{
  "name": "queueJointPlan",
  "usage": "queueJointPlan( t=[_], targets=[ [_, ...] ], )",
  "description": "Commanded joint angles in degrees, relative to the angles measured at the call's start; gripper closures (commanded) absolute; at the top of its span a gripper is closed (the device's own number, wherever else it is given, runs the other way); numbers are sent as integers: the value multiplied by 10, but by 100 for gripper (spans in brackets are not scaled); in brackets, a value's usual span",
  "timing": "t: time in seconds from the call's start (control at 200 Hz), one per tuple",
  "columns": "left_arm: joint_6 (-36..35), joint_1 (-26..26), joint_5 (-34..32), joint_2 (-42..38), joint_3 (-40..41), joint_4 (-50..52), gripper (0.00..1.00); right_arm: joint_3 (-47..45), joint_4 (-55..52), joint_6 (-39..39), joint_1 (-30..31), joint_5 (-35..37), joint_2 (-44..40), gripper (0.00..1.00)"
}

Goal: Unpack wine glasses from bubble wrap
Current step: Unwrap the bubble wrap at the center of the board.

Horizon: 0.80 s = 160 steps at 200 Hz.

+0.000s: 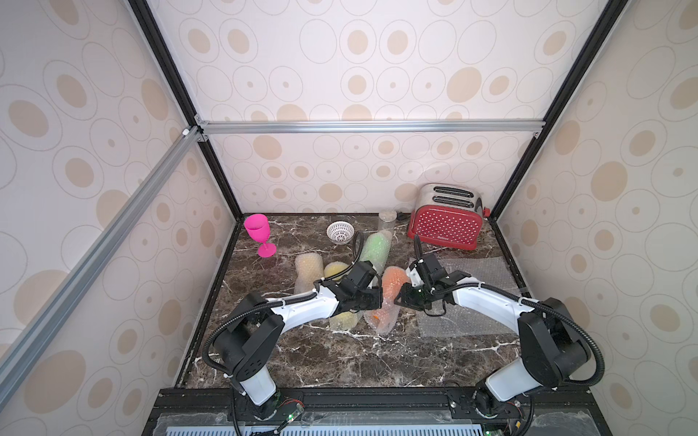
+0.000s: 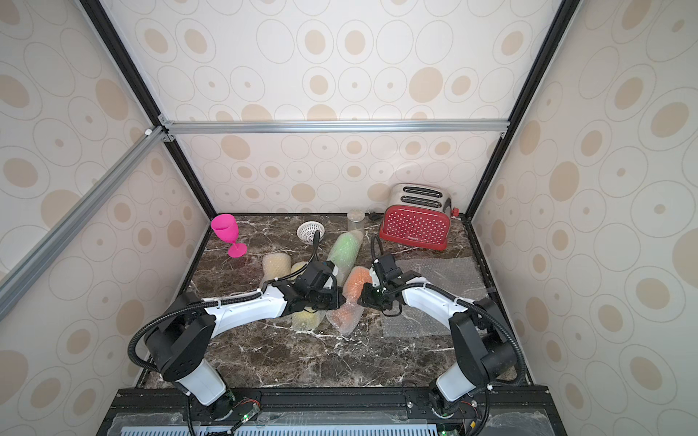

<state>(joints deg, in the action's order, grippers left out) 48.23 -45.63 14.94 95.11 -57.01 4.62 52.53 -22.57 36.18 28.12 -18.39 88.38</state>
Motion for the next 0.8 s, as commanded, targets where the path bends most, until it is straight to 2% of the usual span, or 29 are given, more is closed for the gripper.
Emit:
queueJointPlan(
  t=[0.0,0.125,0.25,0.315,0.395,0.465,0.65,0.795],
  targets=[
    [36,-10,-10,-18,7,-32,100,-12,-10,-3,4,10,2,73],
    [35,-11,13,-24,13,-37,100,-17,-1,-13,4,10,-9,90],
    [23,-11,52,-36,20,-40,85,-17,2,-39,4,8,-19,100],
    [17,-12,60,-45,20,-36,79,-16,1,-54,4,9,-24,100],
    [-4,-9,63,-52,7,-14,65,-15,-2,-73,4,3,-29,100],
    [-27,-8,65,-54,-8,12,58,-13,-5,-94,4,-7,-32,100],
    [-60,14,72,-56,-14,36,54,-10,-15,-155,4,-49,-41,100],
    [-84,26,87,-48,-20,43,48,-4,-52,-199,5,-47,-37,100]
  ],
)
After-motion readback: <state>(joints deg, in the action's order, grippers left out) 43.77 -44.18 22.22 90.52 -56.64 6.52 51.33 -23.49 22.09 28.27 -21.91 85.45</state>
